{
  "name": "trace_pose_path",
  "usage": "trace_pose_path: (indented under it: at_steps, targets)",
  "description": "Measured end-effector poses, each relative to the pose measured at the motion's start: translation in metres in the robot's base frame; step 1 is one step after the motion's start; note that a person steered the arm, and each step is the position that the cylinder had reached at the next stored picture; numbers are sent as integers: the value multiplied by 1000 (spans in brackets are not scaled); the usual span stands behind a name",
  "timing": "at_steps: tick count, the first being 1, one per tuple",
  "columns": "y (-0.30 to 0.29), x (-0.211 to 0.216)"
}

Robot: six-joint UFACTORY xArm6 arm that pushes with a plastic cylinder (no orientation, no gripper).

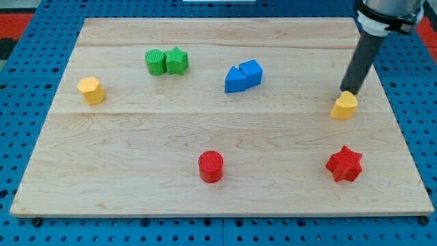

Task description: Move yellow heart towards blue triangle

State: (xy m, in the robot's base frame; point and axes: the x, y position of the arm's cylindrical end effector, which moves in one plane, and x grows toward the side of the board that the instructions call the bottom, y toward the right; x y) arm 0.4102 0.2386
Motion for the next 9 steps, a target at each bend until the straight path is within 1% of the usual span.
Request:
trace_pose_path:
  at_steps: [1,2,3,4,5,6,7,9]
  targets:
    - [30,32]
    - [-5,34]
    - [-26,7]
    - [-42,-3]
    - [-55,8]
    - [-30,17]
    - [-44,38]
    - [-90,31]
